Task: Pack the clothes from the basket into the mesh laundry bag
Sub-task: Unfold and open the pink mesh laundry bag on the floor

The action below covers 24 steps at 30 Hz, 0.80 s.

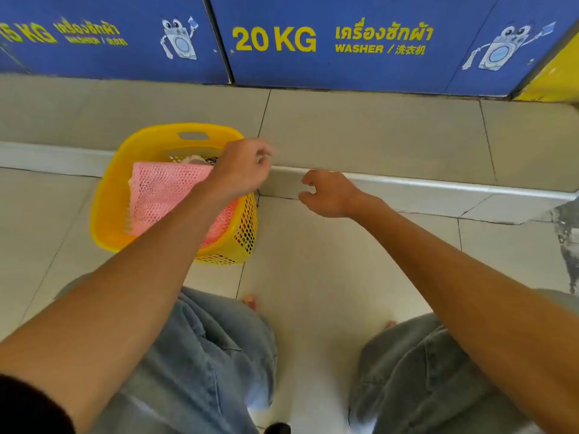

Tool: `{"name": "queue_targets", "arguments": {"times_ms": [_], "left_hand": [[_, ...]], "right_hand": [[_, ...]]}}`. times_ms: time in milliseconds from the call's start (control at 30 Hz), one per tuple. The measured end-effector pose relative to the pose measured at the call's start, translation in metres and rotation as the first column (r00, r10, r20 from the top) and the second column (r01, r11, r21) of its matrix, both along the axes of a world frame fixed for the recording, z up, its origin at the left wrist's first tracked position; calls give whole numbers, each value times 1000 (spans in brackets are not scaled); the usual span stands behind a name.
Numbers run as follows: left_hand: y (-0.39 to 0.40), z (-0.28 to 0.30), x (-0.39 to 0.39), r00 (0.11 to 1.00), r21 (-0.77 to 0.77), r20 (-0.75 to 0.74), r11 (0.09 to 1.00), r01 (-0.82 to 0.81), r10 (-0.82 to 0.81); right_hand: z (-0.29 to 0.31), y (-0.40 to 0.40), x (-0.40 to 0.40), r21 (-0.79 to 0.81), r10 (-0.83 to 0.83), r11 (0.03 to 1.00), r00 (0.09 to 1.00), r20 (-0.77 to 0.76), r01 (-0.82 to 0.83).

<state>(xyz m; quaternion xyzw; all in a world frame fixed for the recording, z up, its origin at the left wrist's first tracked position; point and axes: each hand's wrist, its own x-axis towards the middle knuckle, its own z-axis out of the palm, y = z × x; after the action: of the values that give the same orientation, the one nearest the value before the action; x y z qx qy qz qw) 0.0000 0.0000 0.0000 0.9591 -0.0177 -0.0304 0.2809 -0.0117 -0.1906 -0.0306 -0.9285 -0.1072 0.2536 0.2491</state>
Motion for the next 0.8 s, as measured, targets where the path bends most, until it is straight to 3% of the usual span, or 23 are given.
{"name": "queue_targets", "arguments": {"times_ms": [100, 200, 400, 467, 533, 633, 733, 800], "left_hand": [[20, -1, -16, 999, 21, 39, 999, -35, 34], [37, -14, -28, 999, 148, -2, 988, -52, 53], [61, -48, -28, 921, 385, -315, 918, -96, 229], [64, -56, -32, 911, 413, -335, 907, -85, 239], [64, -51, -35, 946, 289, -174, 933, -216, 273], [52, 1, -30, 904, 46, 107, 906, -421, 414], [29, 63, -31, 880, -184, 209, 901, -393, 427], [12, 89, -38, 890, -300, 228, 898, -322, 395]], "right_hand": [[3, 3, -17, 13, 32, 999, 999, 5, -32], [5, -2, -35, 8, 17, 1000, 1000, -9, -17], [2, -8, -47, 4, -6, 1000, 1000, 12, 6], [2, -11, -51, 20, -30, 999, 999, 22, 29], [5, -13, -56, 37, -43, 998, 998, 40, 42], [16, -14, -58, 76, -79, 994, 993, 84, 73], [34, -11, -61, 223, -155, 966, 983, 102, 129], [46, -9, -66, 418, -226, 882, 974, -27, 216]]}}
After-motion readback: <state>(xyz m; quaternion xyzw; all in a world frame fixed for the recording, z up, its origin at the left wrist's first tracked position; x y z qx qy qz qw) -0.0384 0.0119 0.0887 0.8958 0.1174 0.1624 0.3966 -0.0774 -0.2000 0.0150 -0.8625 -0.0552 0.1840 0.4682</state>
